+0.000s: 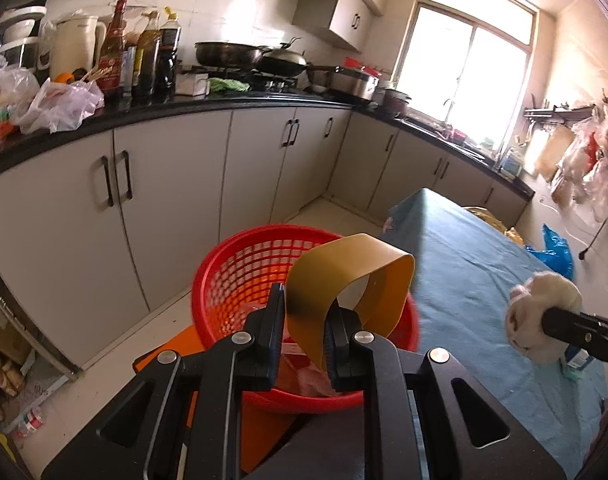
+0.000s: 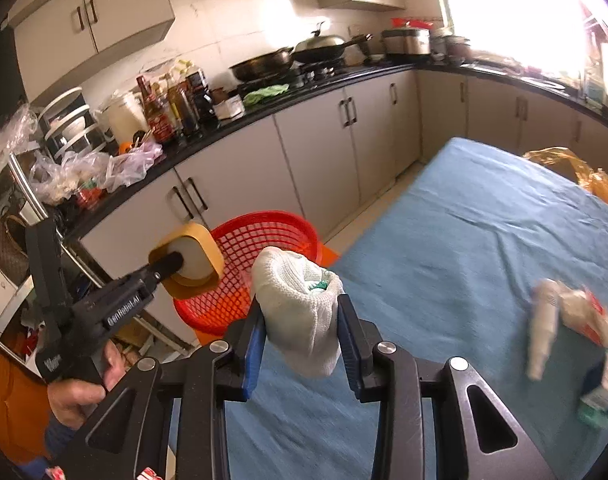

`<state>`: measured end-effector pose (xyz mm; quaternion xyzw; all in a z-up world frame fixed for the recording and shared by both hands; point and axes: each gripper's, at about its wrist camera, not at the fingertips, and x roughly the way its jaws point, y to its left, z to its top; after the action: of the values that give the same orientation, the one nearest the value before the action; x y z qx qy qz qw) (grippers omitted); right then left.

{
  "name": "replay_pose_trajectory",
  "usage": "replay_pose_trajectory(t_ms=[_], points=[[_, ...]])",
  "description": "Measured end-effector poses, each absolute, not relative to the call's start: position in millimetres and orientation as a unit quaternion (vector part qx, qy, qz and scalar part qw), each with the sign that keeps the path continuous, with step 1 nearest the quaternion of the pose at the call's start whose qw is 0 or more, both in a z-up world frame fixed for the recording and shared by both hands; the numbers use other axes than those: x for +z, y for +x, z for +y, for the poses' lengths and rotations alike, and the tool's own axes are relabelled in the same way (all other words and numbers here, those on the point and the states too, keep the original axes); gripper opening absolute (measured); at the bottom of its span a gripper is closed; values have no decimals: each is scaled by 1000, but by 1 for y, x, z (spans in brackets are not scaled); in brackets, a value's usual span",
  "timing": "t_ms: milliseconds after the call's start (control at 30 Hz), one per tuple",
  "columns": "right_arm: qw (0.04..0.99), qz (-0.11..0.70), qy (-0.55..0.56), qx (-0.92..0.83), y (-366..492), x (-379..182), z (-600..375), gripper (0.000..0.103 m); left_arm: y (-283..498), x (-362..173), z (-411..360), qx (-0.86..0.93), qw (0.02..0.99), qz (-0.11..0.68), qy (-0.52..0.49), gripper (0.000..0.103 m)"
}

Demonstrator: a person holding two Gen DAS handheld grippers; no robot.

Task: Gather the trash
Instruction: 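Open both grippers over the red basket to drop the container and tissue, then move both grippers back from the basket to the table items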

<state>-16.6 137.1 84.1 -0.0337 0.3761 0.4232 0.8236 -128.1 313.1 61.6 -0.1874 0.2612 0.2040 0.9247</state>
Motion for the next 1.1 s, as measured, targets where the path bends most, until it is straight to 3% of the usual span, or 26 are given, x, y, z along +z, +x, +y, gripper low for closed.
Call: replay_pose_trajectory(t_ms=[300, 367, 467, 700, 1100], points=[[815, 387, -25, 430, 12, 77, 206, 42, -116, 50, 334, 219, 918, 271, -188, 18], [819, 387, -22, 423, 19, 76, 212, 56, -114, 49, 333, 224, 917, 273, -184, 25], [818, 389, -3, 423, 23, 77, 201, 56, -118, 51, 331, 228, 919, 264, -185, 52], [829, 384, 20, 406, 15, 78, 139, 59, -125, 58, 296, 192, 931, 255, -178, 57], [862, 364, 65, 347, -10, 67, -6, 63, -90, 48, 158, 55, 946, 300, -112, 63]])
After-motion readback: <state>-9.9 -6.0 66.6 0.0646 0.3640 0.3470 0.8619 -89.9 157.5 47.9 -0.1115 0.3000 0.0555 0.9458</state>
